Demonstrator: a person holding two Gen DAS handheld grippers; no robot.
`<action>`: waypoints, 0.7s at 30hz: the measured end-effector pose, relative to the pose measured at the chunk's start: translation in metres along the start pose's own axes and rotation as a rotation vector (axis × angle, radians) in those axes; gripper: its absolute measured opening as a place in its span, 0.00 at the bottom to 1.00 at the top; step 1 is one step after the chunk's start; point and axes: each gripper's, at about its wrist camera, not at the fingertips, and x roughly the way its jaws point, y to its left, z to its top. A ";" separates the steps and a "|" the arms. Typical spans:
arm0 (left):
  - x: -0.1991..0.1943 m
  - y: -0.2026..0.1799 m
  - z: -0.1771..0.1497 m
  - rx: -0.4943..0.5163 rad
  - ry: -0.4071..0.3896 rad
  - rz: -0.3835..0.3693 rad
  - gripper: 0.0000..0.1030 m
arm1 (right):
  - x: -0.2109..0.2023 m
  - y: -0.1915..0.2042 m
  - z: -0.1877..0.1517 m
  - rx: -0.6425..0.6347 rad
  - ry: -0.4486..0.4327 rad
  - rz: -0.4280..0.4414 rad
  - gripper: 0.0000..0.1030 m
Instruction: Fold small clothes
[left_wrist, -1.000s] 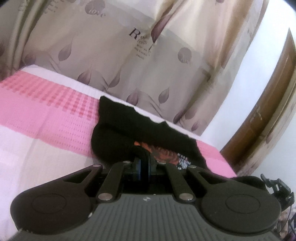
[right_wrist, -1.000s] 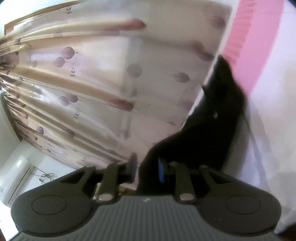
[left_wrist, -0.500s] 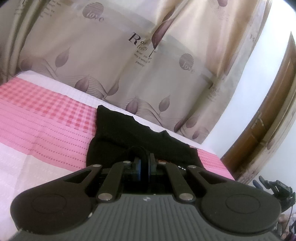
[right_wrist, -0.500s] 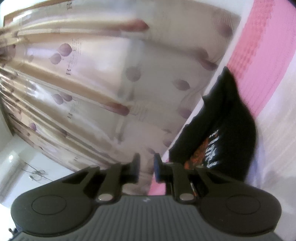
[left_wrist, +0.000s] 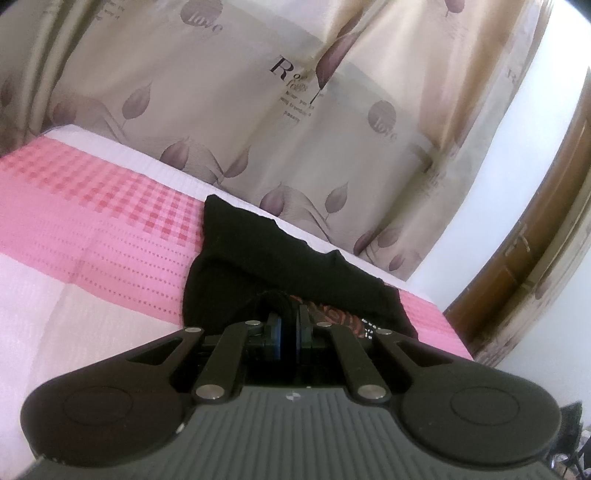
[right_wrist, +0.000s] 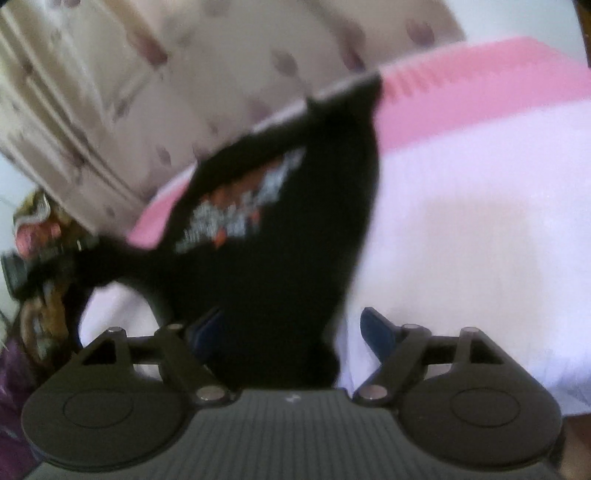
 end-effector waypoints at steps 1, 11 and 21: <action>0.000 0.000 -0.002 0.000 0.002 0.002 0.07 | 0.004 0.003 -0.008 -0.027 0.015 -0.018 0.77; -0.006 -0.003 0.000 0.005 0.001 0.012 0.07 | 0.006 0.011 -0.007 0.067 -0.091 0.117 0.18; 0.002 -0.014 0.014 0.021 -0.040 -0.019 0.07 | -0.006 0.012 0.043 0.276 -0.252 0.403 0.16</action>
